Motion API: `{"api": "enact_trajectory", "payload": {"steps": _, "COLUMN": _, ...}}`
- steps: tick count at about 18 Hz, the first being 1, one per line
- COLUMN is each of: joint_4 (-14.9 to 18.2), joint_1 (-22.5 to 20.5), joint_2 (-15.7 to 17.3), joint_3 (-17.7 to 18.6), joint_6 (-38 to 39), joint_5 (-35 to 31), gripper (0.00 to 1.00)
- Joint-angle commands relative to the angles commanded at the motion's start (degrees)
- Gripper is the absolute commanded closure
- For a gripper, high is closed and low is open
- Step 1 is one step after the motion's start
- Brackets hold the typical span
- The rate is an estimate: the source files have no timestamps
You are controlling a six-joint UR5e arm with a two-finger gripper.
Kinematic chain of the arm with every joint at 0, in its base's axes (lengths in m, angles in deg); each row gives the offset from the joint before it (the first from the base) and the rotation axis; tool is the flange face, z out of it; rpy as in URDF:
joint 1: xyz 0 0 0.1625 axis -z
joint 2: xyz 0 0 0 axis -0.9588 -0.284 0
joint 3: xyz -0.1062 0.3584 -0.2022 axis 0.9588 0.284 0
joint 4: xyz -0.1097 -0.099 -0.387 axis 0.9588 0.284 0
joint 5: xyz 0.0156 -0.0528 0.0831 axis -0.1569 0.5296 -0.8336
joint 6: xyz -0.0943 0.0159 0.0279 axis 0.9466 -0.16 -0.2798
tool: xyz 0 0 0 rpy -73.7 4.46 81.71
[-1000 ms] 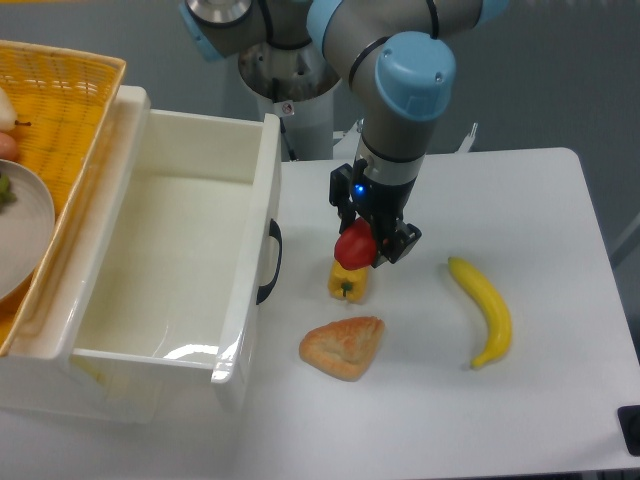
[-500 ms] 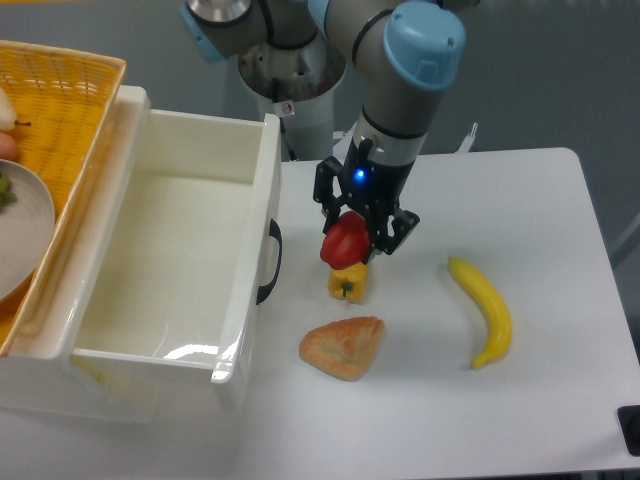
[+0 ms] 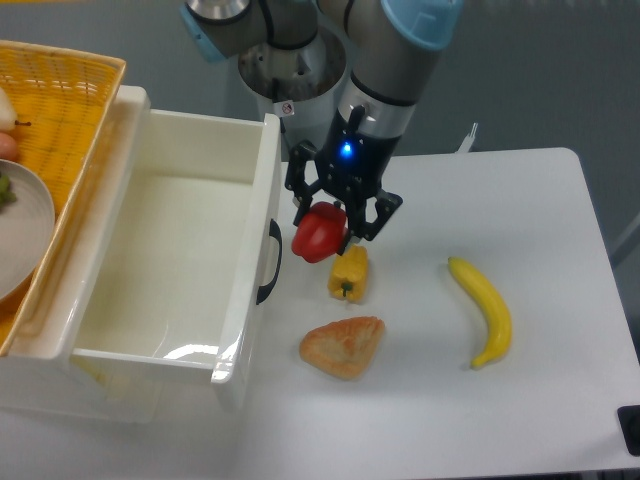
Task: Place the red pepper in the upper white drawer
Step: 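Carry the red pepper up and over into the open white drawer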
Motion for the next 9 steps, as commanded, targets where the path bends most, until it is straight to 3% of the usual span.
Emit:
{"api": "enact_trajectory", "payload": {"steps": 3, "joint_4": 0.1, "joint_1": 0.2, "joint_2": 1.1, "joint_3": 0.0, "joint_6": 2.2, "joint_5": 2.9, "gripper": 0.49}}
{"api": "enact_trajectory", "payload": {"steps": 9, "joint_4": 0.2, "joint_1": 3.7, "joint_2": 2.1, "joint_3": 0.3, "joint_6": 2.8, "joint_5": 2.5, "gripper": 0.49}}
